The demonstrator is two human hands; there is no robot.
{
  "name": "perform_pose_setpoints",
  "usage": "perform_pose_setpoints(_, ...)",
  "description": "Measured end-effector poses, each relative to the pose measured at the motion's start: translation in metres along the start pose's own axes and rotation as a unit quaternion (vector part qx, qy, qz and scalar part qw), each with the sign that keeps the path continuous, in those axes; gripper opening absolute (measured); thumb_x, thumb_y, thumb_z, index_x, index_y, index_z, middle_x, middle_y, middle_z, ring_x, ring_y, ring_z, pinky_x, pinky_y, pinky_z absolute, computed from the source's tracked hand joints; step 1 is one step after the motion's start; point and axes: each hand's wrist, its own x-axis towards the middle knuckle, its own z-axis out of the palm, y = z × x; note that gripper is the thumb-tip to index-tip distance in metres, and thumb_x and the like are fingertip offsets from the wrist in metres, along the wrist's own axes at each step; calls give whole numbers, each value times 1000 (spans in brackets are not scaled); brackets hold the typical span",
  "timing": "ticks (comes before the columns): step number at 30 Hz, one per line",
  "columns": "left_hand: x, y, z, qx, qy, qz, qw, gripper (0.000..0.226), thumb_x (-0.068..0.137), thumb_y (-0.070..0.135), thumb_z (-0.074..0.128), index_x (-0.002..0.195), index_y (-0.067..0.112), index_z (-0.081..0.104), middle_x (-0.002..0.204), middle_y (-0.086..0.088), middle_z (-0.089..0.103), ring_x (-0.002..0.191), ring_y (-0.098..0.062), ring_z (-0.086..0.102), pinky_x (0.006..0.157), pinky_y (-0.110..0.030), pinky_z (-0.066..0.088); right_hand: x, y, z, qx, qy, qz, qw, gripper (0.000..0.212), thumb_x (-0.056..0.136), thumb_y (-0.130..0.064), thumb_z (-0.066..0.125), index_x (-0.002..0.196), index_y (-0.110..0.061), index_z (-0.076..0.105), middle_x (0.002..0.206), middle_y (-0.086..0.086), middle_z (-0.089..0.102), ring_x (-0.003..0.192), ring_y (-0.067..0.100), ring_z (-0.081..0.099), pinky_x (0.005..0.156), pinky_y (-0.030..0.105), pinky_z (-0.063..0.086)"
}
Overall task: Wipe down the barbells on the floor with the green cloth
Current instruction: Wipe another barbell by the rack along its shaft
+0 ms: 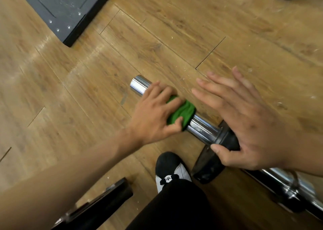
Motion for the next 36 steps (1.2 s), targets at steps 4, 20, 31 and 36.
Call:
perform_pose_setpoints(4,10,-42,-11,1,-3,-130,991,49,94,46,43,116,12,70,116,-11,61,119,-35,54,123,-53,23,3,10,-1,18,14,13,1000,91,78,-49,58,157,-8,38,159,16,42,155,34,27,126,62,8)
perform_pose_setpoints(20,24,-50,-22,-11,-40,-129,991,55,90,49,40,113,11,73,111,-11,61,112,-36,56,123,-54,22,8,25,1,58,43,23,997,87,78,-48,55,156,-11,38,158,12,43,155,31,28,126,61,12)
perform_pose_setpoints(31,20,22,-3,-59,-38,22,997,53,87,47,52,123,13,72,117,-13,62,112,-36,57,123,-57,25,2,30,-4,68,29,22,997,86,81,-50,53,155,-8,40,159,13,42,156,30,27,126,60,13)
perform_pose_setpoints(36,23,-61,-19,-33,-33,-135,990,55,90,45,40,118,9,72,114,-13,58,114,-37,52,122,-64,19,10,28,2,73,60,32,995,89,77,-49,56,155,-9,41,156,12,47,153,31,31,126,60,14)
